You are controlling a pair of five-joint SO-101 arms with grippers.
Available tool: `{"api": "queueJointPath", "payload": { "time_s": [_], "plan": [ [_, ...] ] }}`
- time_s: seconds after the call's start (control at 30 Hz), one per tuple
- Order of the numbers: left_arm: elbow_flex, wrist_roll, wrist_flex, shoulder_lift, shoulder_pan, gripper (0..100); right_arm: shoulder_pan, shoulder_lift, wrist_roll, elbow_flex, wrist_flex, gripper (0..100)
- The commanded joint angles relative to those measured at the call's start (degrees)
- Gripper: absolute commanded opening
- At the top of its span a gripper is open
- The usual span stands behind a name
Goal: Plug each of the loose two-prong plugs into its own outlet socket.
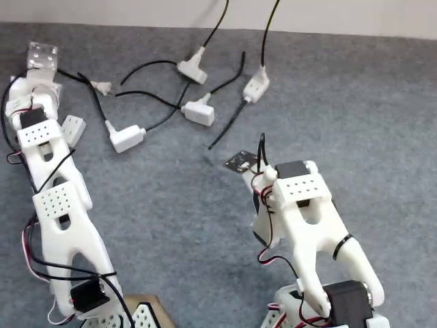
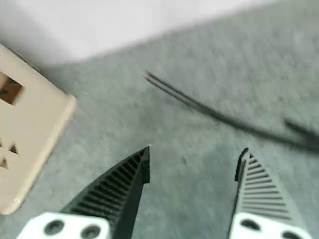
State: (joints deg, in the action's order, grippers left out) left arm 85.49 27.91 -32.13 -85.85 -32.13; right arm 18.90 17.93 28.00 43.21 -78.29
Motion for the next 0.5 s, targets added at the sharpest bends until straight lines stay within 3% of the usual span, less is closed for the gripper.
{"api": "queueJointPath", "payload": {
  "time_s": [0.0,0.2,0.47],
  "plan": [
    [3.2,-11.1,3.9,1.8,-1.1,27,0.5,0.3,-2.9,0.5,2.9,54.6],
    [-0.1,-21.8,5.6,2.3,0.4,27,4.9,0.3,-5.1,3.1,5.5,54.6],
    [-14.1,-23.4,22.8,2.3,3.4,27,9.9,0.3,-4.7,4.0,5.5,54.6]
  ]
}}
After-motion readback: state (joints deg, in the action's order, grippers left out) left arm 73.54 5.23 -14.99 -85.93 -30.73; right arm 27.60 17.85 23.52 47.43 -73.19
